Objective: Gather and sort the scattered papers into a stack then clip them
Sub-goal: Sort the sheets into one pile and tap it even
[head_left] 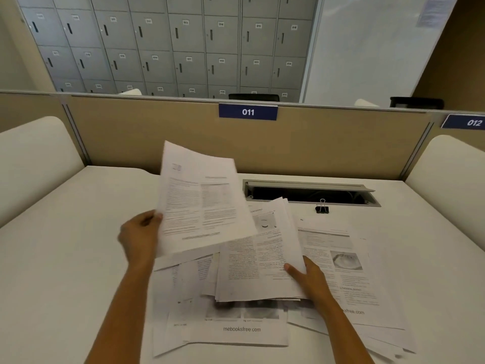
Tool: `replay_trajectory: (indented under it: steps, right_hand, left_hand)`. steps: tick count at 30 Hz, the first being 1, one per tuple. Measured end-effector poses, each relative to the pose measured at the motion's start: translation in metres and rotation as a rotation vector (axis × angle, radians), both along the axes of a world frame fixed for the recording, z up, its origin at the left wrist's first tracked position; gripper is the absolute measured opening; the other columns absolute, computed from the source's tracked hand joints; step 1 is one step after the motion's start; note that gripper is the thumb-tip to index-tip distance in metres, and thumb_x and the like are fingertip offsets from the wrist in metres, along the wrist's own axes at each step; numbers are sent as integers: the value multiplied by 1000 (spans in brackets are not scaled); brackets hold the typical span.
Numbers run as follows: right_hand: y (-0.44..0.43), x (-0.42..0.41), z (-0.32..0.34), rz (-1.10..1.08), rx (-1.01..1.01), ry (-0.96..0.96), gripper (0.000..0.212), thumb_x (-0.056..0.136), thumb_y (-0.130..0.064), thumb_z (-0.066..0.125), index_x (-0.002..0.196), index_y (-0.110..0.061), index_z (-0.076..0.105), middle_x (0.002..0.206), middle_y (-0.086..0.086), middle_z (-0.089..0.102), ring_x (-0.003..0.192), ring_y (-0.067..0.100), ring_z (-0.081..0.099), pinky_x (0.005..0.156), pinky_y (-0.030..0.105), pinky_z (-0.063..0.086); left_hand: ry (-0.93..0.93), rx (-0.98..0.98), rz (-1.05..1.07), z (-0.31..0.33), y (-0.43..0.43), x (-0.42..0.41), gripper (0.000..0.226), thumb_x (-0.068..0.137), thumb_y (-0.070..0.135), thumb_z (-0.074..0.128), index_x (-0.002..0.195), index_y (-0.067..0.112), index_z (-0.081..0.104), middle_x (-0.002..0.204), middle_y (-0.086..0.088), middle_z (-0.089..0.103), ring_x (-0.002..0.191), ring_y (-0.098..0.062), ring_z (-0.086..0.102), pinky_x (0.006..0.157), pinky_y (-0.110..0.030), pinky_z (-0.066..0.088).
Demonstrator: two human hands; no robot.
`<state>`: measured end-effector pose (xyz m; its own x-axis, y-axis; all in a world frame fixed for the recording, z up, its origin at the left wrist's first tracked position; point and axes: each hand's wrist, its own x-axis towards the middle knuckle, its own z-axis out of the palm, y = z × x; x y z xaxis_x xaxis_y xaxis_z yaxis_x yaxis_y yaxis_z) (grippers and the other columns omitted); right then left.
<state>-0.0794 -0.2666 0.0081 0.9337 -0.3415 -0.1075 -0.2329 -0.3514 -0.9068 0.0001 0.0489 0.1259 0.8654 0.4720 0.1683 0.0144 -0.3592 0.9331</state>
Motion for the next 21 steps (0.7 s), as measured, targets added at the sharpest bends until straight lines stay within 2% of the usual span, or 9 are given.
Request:
replay_trajectory:
  steps: [3, 6, 8, 11, 12, 14, 17, 19, 21]
  right_hand:
    - [0, 1, 4, -17, 55, 36, 52, 90, -41, 52, 134, -13, 44, 138, 8, 50, 120, 23, 49, 100, 33, 39]
    - [-8, 5, 3, -140, 223, 67, 77, 84, -69, 35, 141, -19, 37, 145, 4, 41, 131, 26, 41, 112, 45, 30]
    - [-11, 9, 4, -122, 329, 112, 87, 74, -82, 29, 135, -22, 47, 134, 2, 54, 122, 25, 51, 108, 45, 36]
    - [-9, 8, 7, -38, 279, 89, 40, 90, -51, 47, 120, -25, 50, 121, -4, 57, 103, 18, 59, 92, 33, 49]
    - [-9, 9, 5, -1, 210, 102, 35, 88, -42, 55, 117, -23, 53, 121, 0, 60, 96, 14, 61, 82, 26, 51]
    - [-10, 9, -3, 39, 124, 86, 36, 85, -33, 63, 117, -17, 57, 120, 8, 64, 91, 12, 62, 72, 19, 50]
    - [-13, 10, -10, 24, 108, 80, 36, 85, -30, 64, 118, -16, 57, 116, 6, 65, 93, 16, 63, 73, 19, 50]
    - [-13, 10, -10, 32, 122, 71, 37, 85, -30, 64, 118, -16, 57, 113, 4, 65, 92, 13, 63, 72, 18, 50]
    - [-13, 11, -11, 35, 119, 71, 37, 85, -31, 64, 118, -17, 56, 112, 3, 66, 92, 12, 63, 72, 18, 51]
  left_hand:
    - [84, -36, -116, -21, -41, -2, 31, 84, 17, 65, 110, 1, 66, 113, -18, 67, 106, -28, 61, 97, -30, 41]
    - [173, -59, -218, -48, -78, -9, 31, 84, 15, 64, 111, 1, 65, 114, -17, 67, 107, -27, 61, 100, -31, 40]
    - [226, -46, -247, -65, -94, -13, 30, 85, 13, 62, 113, 0, 64, 113, -17, 67, 106, -28, 61, 98, -29, 41]
    - [265, -51, -256, -83, -106, -19, 30, 86, 10, 61, 115, -1, 63, 111, -17, 67, 103, -28, 61, 93, -26, 42]
    - [275, -53, -259, -88, -107, -20, 31, 86, 10, 61, 116, 0, 62, 110, -17, 67, 103, -28, 61, 95, -28, 43]
    - [287, -54, -245, -94, -102, -16, 32, 86, 10, 61, 117, 3, 62, 106, -17, 68, 99, -28, 63, 96, -35, 46]
    - [221, -58, -188, -94, -83, -4, 29, 85, 6, 59, 114, 1, 62, 96, -14, 69, 85, -26, 65, 85, -32, 51]
    - [171, 3, -123, -92, -64, 9, 28, 85, 3, 60, 113, -1, 61, 103, -18, 66, 92, -30, 62, 85, -32, 46]
    - [212, 93, -62, -94, -46, 25, 37, 84, 5, 63, 120, -3, 55, 116, -25, 60, 107, -37, 56, 92, -41, 44]
